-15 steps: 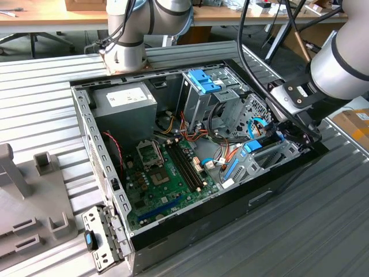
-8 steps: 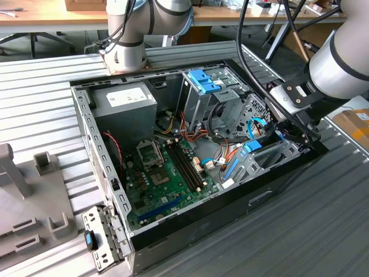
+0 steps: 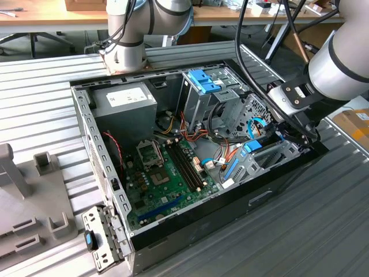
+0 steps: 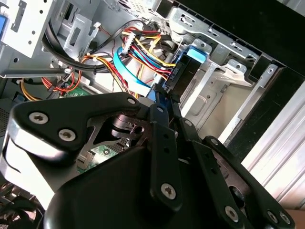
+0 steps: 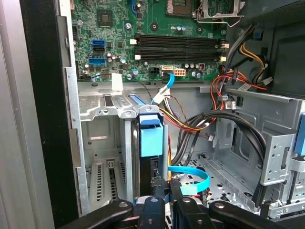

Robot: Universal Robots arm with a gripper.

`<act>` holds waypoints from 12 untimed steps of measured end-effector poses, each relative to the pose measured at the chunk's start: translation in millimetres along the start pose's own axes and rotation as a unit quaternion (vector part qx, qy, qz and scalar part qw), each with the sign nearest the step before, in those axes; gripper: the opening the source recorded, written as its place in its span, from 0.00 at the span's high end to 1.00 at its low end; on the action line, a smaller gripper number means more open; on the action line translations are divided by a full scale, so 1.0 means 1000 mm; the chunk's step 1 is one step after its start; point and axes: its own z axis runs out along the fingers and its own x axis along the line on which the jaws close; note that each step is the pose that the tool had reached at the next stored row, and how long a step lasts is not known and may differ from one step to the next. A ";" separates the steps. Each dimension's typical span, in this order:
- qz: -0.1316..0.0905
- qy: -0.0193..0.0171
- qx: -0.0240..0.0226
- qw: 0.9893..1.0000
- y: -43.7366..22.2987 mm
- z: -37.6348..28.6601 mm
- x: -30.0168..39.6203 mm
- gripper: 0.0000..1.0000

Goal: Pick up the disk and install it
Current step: 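Insert the second disk wire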

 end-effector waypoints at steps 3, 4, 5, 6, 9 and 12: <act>0.000 -0.001 0.000 1.000 0.0010 0.0041 0.0010 0.84; 0.000 -0.001 0.000 1.000 0.0010 0.0041 0.0011 0.84; 0.000 -0.001 0.000 1.000 0.0011 0.0049 0.0012 0.84; 0.000 -0.001 0.000 1.000 0.0010 0.0054 0.0014 0.84; 0.000 -0.001 0.000 1.000 0.0007 0.0059 0.0015 0.84; 0.000 -0.001 0.000 1.000 0.0001 0.0063 0.0030 0.84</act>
